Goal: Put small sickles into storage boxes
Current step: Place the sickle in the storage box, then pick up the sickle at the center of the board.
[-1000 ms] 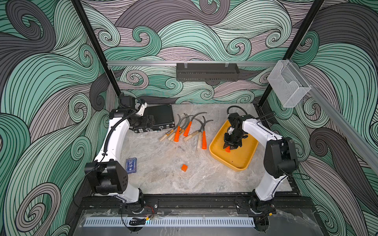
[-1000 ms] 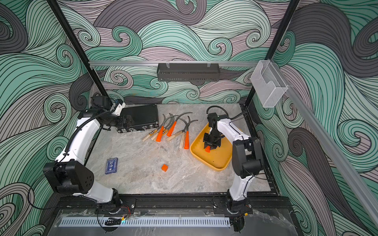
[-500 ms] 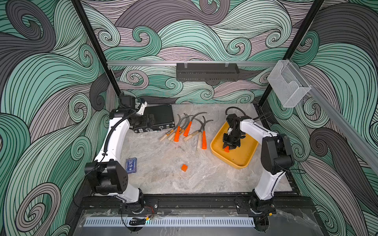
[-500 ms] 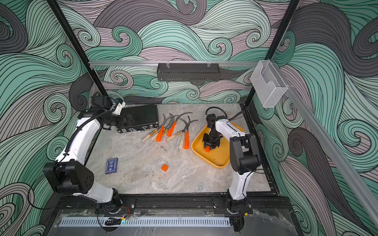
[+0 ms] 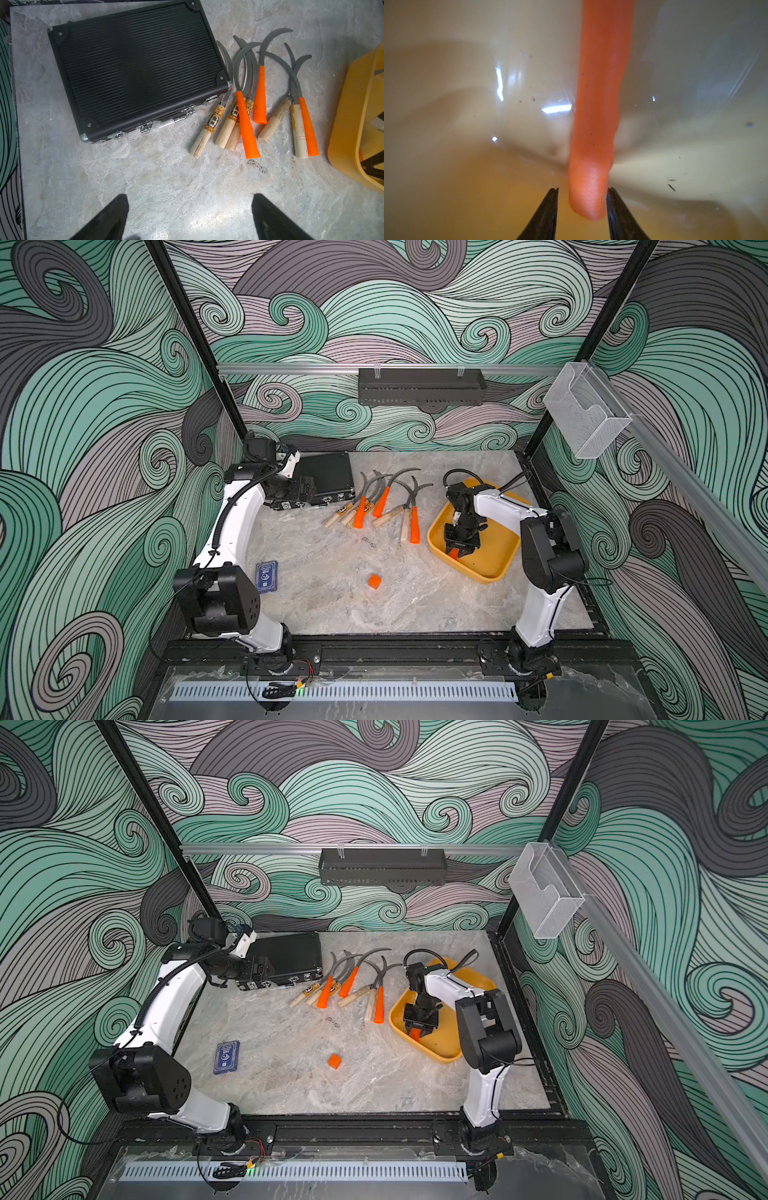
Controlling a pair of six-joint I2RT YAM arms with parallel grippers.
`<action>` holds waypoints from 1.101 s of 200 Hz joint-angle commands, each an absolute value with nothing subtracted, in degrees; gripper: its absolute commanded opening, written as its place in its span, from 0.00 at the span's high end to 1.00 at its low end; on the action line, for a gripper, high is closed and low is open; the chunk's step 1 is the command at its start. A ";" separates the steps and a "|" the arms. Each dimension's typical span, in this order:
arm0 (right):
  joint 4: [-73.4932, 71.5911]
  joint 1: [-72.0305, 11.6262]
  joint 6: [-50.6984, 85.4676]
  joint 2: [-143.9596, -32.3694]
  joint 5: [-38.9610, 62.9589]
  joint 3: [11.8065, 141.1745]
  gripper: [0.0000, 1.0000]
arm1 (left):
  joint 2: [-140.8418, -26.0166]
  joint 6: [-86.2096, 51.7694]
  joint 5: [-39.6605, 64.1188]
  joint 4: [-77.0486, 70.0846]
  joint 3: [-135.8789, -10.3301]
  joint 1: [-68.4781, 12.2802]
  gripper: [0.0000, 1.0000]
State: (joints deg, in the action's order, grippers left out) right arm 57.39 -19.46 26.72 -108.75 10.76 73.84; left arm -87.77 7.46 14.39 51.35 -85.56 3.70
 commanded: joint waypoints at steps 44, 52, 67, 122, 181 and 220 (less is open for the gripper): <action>59.18 -19.78 26.82 -104.75 6.37 74.55 0.53 | -86.15 8.61 14.51 51.28 -85.78 3.27 0.07; 59.64 -19.78 26.47 -103.59 5.79 74.93 0.54 | -86.14 8.70 14.42 51.25 -85.90 3.26 0.07; 60.70 -19.78 25.79 -101.63 5.26 76.12 0.54 | -86.22 8.91 14.37 51.37 -85.98 3.25 0.07; 61.70 -19.86 22.92 -94.48 5.29 81.98 0.58 | -86.91 9.92 13.63 53.42 -87.10 3.25 0.07; 61.33 -22.40 20.29 -93.87 8.78 88.79 0.63 | -86.13 11.11 12.49 53.83 -86.82 3.25 0.07; 61.68 -27.63 18.30 -97.55 8.80 95.53 0.64 | -86.12 11.51 11.35 53.70 -88.10 3.25 0.06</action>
State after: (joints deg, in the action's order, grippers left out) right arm 60.90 -24.88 20.53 -94.74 7.92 91.42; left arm -87.77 10.52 12.43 52.31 -85.54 3.60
